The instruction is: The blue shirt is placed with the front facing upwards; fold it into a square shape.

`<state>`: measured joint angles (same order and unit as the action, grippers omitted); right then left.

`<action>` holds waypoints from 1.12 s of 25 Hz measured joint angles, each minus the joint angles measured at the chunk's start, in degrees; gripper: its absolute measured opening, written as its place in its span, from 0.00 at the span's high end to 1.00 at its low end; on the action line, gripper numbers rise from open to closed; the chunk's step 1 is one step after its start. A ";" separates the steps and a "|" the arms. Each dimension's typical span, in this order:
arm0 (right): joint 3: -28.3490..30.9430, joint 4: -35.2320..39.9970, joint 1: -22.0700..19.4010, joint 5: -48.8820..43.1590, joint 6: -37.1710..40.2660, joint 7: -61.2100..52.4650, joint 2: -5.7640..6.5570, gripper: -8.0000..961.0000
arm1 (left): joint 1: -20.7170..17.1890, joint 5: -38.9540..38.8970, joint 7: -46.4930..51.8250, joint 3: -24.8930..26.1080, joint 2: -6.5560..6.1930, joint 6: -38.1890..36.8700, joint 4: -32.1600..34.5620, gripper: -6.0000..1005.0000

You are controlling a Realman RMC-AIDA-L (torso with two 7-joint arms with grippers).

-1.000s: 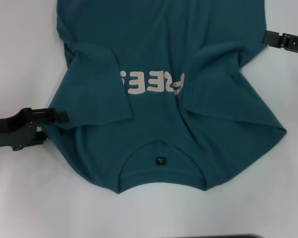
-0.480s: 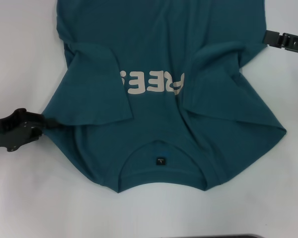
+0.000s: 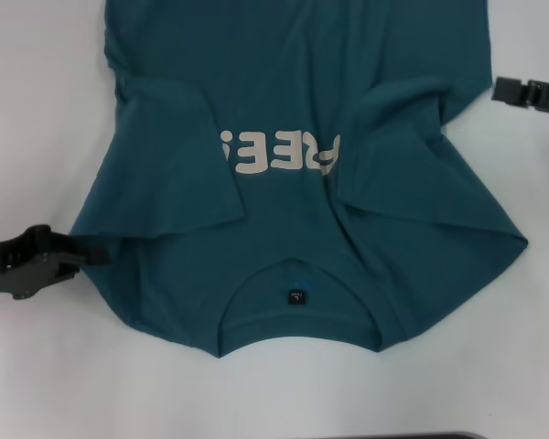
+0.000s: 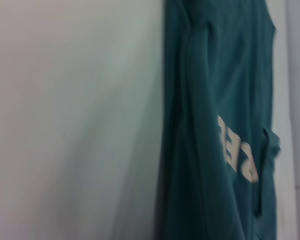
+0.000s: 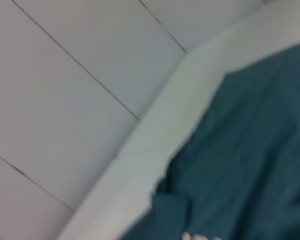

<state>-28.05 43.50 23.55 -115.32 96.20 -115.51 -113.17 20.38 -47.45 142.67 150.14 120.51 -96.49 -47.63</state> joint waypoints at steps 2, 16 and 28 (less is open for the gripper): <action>-0.09 0.21 0.37 -3.14 0.35 -2.82 1.50 0.04 | -0.15 -0.08 -1.12 0.09 -0.09 -1.41 -0.07 0.96; -0.25 -0.15 3.35 -24.99 4.82 -14.76 7.49 0.04 | 1.80 -0.25 -2.41 -0.23 -0.88 -2.16 -0.18 0.95; 0.02 -1.94 3.24 -26.69 3.66 -20.66 6.26 0.04 | 2.98 0.03 -2.57 -0.18 -1.07 -1.46 -0.74 0.95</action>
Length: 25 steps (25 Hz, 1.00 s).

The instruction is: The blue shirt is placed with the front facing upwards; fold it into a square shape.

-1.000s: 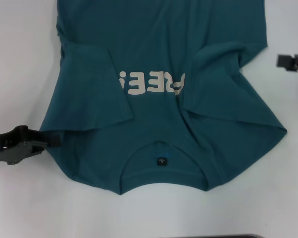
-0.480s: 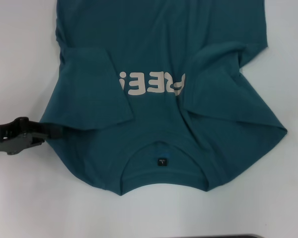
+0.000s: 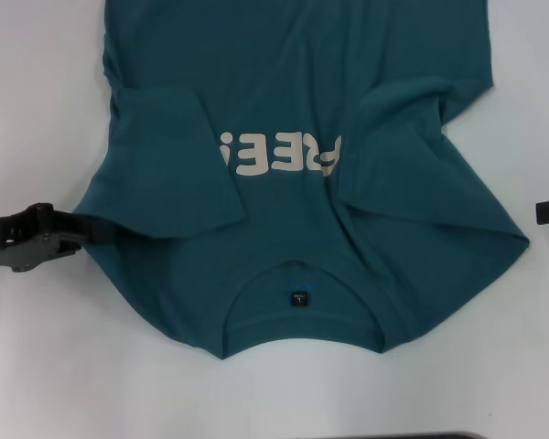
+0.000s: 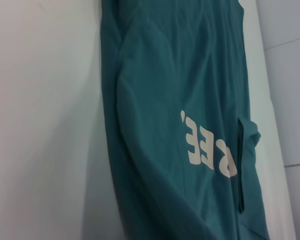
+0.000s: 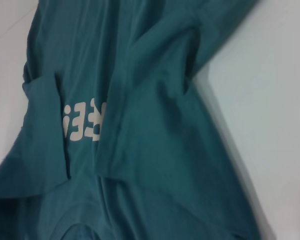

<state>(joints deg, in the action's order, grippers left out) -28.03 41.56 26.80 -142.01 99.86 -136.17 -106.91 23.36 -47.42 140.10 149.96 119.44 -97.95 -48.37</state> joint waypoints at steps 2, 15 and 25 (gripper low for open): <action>-0.04 -0.95 0.13 0.03 -0.33 -0.69 -0.13 0.04 | -0.01 0.09 -0.01 -0.13 0.00 0.39 -0.05 0.95; -2.66 -2.05 0.76 -0.07 -4.09 -0.29 -1.41 0.04 | 0.31 0.02 -0.01 -0.15 -0.09 0.89 -0.06 0.95; -3.18 -2.19 1.72 -0.11 -5.05 -0.68 -1.97 0.04 | 0.56 0.16 0.08 0.23 -0.13 1.18 -0.06 0.95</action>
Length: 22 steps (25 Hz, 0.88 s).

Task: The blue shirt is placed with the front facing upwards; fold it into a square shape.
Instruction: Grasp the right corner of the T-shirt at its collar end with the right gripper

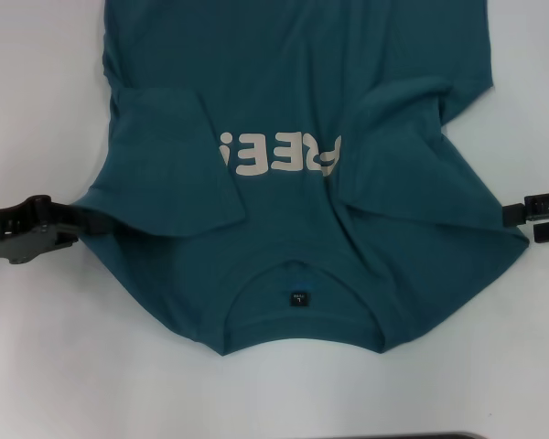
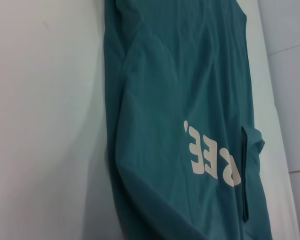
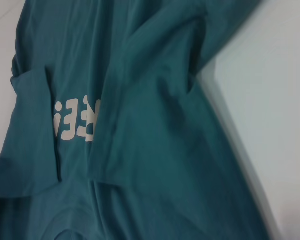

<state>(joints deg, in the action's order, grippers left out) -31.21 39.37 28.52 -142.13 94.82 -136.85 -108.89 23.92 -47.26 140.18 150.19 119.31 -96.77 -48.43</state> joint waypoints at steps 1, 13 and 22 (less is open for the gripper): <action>-0.22 0.00 0.05 0.00 -0.06 0.00 -0.04 0.04 | -0.01 -0.01 0.03 0.02 -0.03 0.07 0.00 0.95; -2.09 0.00 0.05 -0.16 -0.50 -0.08 -0.02 0.04 | -0.01 -0.30 0.18 0.01 -0.23 0.49 0.21 0.95; -2.12 0.00 0.37 -1.37 -1.72 -0.45 -0.31 0.04 | -0.01 -0.38 0.19 0.01 -0.22 0.54 0.30 0.95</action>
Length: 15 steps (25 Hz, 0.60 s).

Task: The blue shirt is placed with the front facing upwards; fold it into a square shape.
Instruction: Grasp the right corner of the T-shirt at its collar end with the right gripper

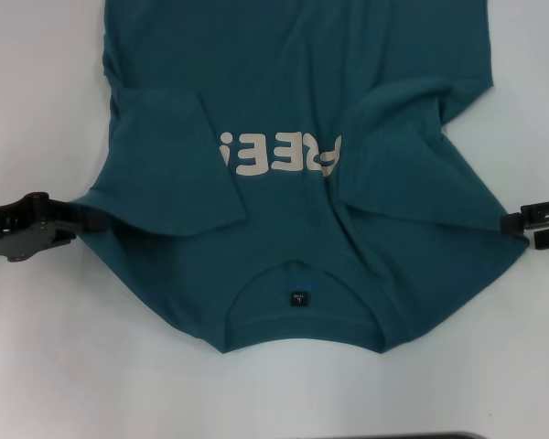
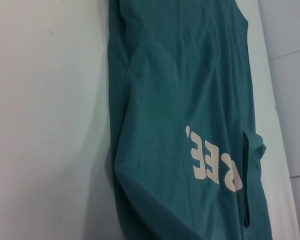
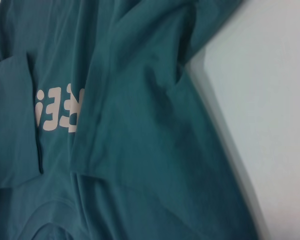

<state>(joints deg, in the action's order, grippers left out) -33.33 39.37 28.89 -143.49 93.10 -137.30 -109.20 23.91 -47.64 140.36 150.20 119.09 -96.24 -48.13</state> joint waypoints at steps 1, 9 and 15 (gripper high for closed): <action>0.01 0.00 0.05 -0.01 -0.07 -0.11 -0.06 0.04 | 0.00 0.00 0.00 0.00 0.00 0.00 0.02 0.95; -0.05 -0.24 0.36 -0.13 -0.18 -0.25 -0.47 0.04 | -0.07 0.09 0.00 0.00 0.00 0.09 0.15 0.95; -0.07 -0.79 0.48 -0.13 -0.24 -0.25 -0.53 0.04 | -0.22 0.00 0.00 0.00 0.00 0.09 -0.01 0.95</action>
<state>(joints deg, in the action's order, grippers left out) -33.40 38.59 29.37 -143.62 92.87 -137.55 -109.72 23.68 -47.64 140.37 150.20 119.09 -96.15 -48.14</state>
